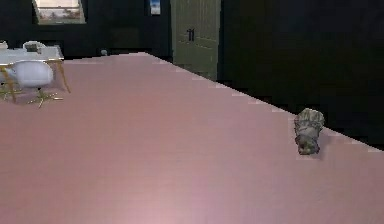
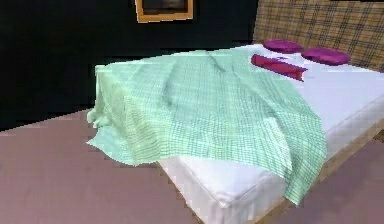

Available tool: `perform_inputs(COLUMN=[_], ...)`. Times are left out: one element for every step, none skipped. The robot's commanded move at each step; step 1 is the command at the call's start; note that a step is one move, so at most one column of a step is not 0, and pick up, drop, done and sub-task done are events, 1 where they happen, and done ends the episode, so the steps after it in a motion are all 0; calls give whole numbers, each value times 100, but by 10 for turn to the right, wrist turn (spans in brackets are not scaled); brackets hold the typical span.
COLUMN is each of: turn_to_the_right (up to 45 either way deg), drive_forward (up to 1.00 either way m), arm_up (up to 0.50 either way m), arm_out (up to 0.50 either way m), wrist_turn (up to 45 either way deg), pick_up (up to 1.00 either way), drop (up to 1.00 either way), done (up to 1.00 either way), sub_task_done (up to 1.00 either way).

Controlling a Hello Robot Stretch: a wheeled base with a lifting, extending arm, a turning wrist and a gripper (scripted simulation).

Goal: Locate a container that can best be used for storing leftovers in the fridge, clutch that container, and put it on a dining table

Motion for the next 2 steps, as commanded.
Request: perform_inputs(turn_to_the_right=[0,-210], drive_forward=[10,0], arm_up=[0,0], arm_out=[0,0], wrist_turn=[0,0], pick_up=[0,0], drop=[0,0], done=[0,0], sub_task_done=[0,0])
